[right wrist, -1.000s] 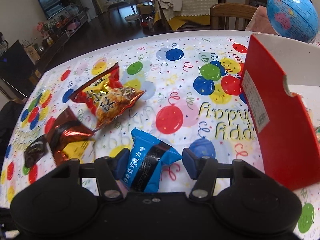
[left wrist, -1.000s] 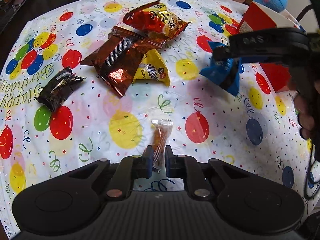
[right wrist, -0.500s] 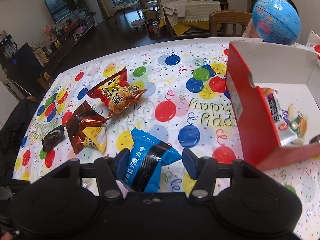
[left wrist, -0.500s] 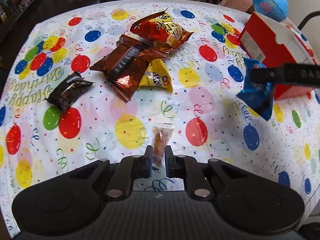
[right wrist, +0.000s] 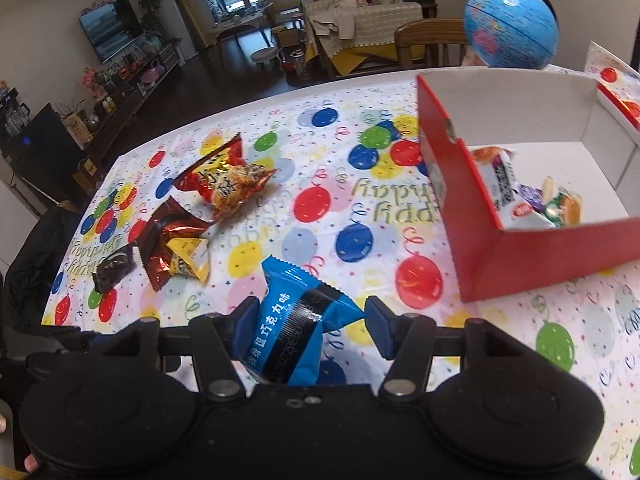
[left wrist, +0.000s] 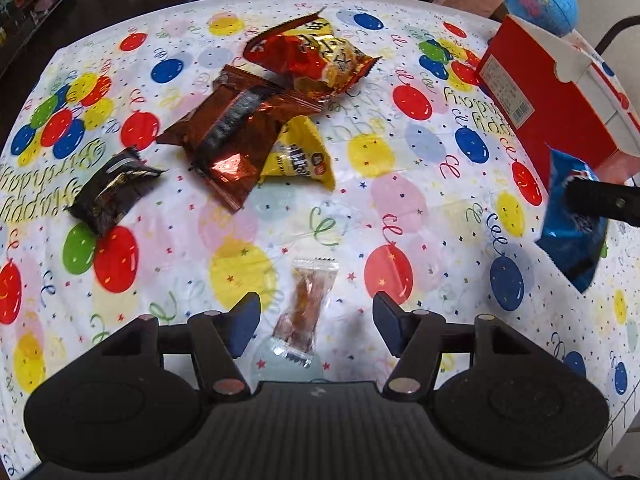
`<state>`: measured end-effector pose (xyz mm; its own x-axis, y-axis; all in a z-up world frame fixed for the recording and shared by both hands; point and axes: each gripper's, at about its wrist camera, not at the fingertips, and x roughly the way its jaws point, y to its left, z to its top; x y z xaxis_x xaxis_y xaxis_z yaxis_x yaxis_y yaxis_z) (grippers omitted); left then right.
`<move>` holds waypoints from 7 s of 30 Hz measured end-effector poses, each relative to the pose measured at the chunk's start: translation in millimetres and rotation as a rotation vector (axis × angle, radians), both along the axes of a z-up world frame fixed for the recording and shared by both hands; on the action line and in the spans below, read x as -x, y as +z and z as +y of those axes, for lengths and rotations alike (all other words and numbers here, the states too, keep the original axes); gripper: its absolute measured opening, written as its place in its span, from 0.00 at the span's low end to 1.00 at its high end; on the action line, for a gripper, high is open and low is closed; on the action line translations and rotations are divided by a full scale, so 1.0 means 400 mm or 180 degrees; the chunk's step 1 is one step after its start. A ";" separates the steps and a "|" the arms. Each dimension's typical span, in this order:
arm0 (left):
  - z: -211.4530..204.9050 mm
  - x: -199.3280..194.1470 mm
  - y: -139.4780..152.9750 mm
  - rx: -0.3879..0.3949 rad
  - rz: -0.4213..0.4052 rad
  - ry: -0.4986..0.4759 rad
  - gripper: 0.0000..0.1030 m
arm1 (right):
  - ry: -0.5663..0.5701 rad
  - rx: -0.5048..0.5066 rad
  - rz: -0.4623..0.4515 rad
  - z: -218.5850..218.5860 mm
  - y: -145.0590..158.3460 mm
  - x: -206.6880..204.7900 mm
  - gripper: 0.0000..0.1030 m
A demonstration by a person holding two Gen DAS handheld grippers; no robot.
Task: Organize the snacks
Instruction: 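Carry the orange candy packet and blue packet into the red box and release both, then withdraw both tools from the red box toward the remaining snacks, then lower the left gripper onto the black packet while the right gripper approaches the yellow packet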
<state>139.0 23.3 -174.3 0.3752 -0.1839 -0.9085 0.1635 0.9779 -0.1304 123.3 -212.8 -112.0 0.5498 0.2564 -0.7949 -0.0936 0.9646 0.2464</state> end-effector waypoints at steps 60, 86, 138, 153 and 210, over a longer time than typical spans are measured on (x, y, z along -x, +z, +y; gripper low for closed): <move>-0.696 -0.210 0.282 -0.0005 -0.0694 -0.0646 0.16 | -0.0294 0.0377 -0.0421 -0.582 0.108 -0.210 0.55; -0.920 -0.323 0.114 -0.0378 -0.0352 -0.1103 0.16 | -0.0508 0.0469 -0.0033 -0.697 -0.049 -0.295 0.58; -0.442 -0.036 0.386 0.0125 -0.1077 -0.0374 0.77 | -0.0214 0.0171 -0.0833 -0.364 0.238 0.007 1.00; -0.141 0.013 0.352 0.0142 -0.1073 0.0123 0.81 | 0.0210 0.0046 -0.0842 -0.100 0.220 0.006 1.00; 0.339 -0.217 -0.034 -0.0167 -0.0209 0.0302 0.58 | 0.1155 0.0182 0.0153 0.390 -0.165 -0.242 0.37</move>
